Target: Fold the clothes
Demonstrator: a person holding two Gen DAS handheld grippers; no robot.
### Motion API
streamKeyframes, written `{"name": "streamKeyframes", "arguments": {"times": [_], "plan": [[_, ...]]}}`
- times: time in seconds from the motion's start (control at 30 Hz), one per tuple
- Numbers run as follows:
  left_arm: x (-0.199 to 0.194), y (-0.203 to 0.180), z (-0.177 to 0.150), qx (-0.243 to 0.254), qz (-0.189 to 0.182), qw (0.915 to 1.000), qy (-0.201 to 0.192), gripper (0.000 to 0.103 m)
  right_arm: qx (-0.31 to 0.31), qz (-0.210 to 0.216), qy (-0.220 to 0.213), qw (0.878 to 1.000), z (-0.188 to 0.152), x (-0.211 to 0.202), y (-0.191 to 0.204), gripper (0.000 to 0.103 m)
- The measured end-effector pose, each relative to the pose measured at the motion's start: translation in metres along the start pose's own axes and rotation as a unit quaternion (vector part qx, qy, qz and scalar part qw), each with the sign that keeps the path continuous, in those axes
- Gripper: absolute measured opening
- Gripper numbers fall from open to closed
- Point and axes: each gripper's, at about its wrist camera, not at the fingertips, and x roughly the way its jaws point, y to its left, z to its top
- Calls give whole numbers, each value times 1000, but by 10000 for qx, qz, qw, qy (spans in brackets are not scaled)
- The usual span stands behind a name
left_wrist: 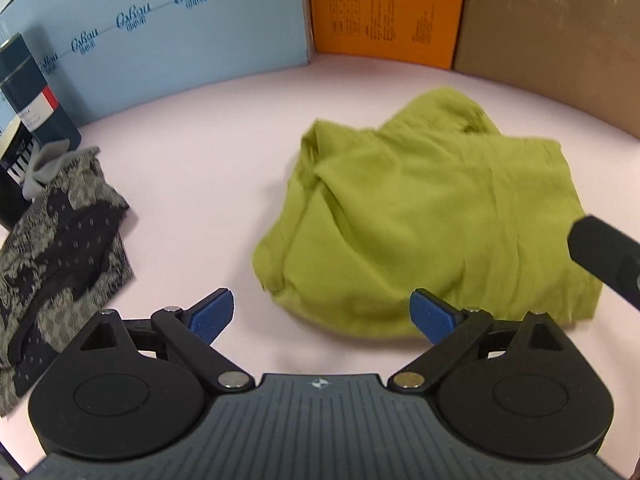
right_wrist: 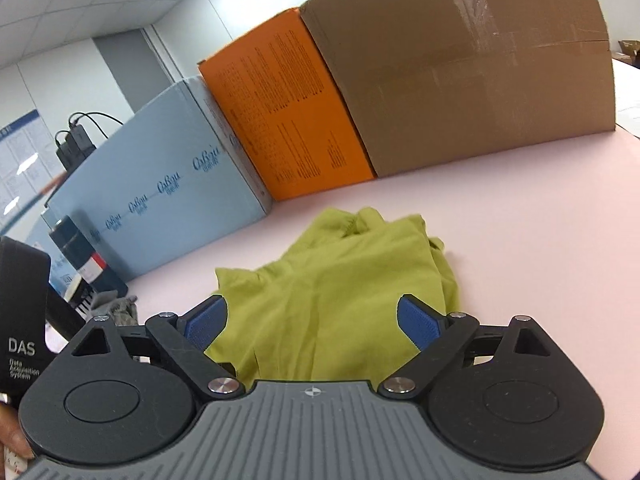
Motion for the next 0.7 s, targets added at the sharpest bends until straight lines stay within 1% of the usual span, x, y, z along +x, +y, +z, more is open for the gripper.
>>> {"name": "streamKeyframes", "arguments": {"times": [0.1,0.23,0.33,0.43,0.5,0.53,0.63,0.67,0.7], "plan": [[-3,-2,-9,33,-30,10000,81,95,-26,-220,131,9997,-5,-4,2,95],[-5,-1,-16,33,0,9999,113,95,-39,-846,273,9960,-10,-8,4,95],[-2,5,-19,-19,52,9998,210,95,-19,-1438,304,9891,-12,-13,1,96],[2,14,-22,-146,82,9993,326,95,266,-1700,188,9849,-11,-21,-12,96],[3,24,-22,-322,-58,9988,358,95,431,-1508,271,9873,-8,-14,-27,96],[1,29,-20,-379,-143,9988,292,95,511,-1391,322,9884,-7,-10,-35,96],[-3,50,-10,-532,-416,9977,-89,95,750,-1037,476,9906,-1,3,-58,97],[-4,58,-5,-592,-513,9967,-232,96,830,-918,527,9909,0,8,-65,99],[-2,67,1,-681,-755,9944,-275,97,909,-799,578,9910,2,12,-73,101]]}}
